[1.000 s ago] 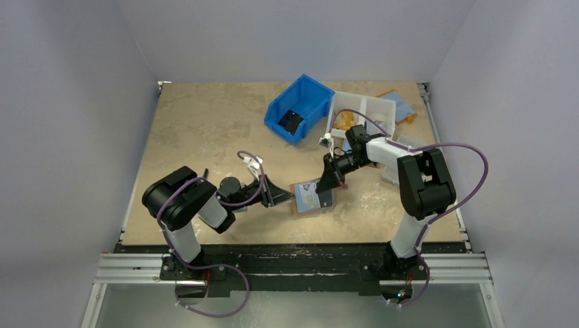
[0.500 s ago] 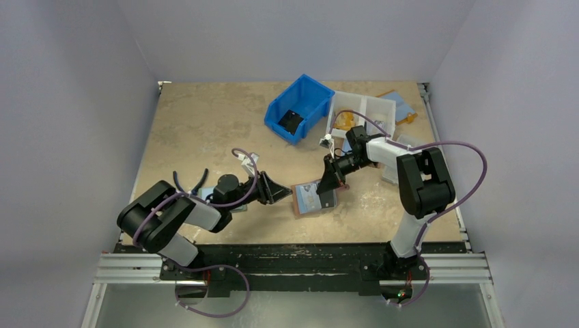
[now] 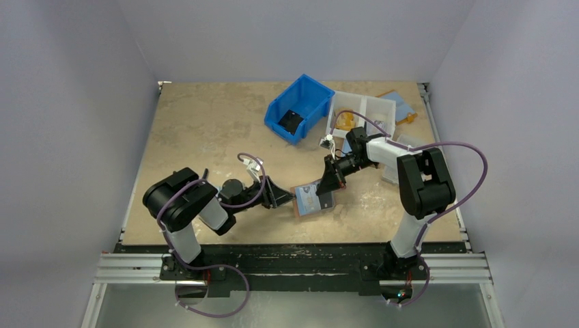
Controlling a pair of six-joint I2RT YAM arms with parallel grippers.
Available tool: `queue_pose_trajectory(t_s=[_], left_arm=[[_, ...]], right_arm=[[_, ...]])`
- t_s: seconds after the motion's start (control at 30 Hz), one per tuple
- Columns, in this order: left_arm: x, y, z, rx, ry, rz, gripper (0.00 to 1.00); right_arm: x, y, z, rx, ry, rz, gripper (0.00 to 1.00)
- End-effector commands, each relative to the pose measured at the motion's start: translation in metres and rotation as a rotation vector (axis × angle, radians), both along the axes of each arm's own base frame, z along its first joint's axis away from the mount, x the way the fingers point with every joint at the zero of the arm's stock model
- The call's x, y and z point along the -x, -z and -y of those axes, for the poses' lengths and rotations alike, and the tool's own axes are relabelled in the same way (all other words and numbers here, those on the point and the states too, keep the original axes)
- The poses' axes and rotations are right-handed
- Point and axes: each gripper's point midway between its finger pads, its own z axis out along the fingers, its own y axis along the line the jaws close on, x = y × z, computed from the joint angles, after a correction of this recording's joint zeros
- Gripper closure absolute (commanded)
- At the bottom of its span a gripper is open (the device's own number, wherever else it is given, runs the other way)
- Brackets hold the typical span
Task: Take the credit cards out of the card holder
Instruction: Remove the credit card from the card holder.
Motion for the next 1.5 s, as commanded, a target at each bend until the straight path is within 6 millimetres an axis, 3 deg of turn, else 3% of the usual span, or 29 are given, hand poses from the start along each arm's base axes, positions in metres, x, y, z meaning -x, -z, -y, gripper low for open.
queue_pose_trajectory(t_s=[0.0, 0.33, 0.43, 0.53, 0.77, 1.13, 1.3, 1.47], left_arm=[[0.003, -0.032, 0.015, 0.097, 0.045, 0.107, 0.56], [0.003, -0.024, 0.029, 0.101, 0.074, 0.078, 0.66], [0.004, -0.023, 0.031, 0.117, 0.087, 0.075, 0.79], [0.005, -0.025, 0.030, 0.128, 0.092, 0.079, 1.00], [0.006, -0.016, 0.013, 0.095, 0.050, 0.070, 1.00], [0.002, 0.020, -0.007, 0.030, -0.010, -0.051, 1.00], [-0.002, 0.028, -0.012, -0.013, -0.042, -0.083, 0.85], [-0.010, 0.028, -0.020, -0.110, -0.089, -0.065, 0.67]], right_arm=[[-0.004, -0.026, -0.004, -0.071, -0.009, 0.061, 1.00], [-0.004, -0.025, -0.004, -0.070, -0.010, 0.058, 1.00], [-0.004, -0.024, -0.004, -0.066, -0.009, 0.054, 1.00], [-0.005, -0.022, -0.004, -0.062, -0.007, 0.053, 1.00], [-0.015, -0.001, 0.004, 0.013, 0.033, 0.036, 1.00], [-0.027, 0.022, 0.019, 0.110, 0.079, 0.039, 1.00], [-0.029, 0.020, 0.023, 0.106, 0.085, 0.044, 1.00], [-0.028, 0.005, 0.024, 0.050, 0.077, 0.067, 1.00]])
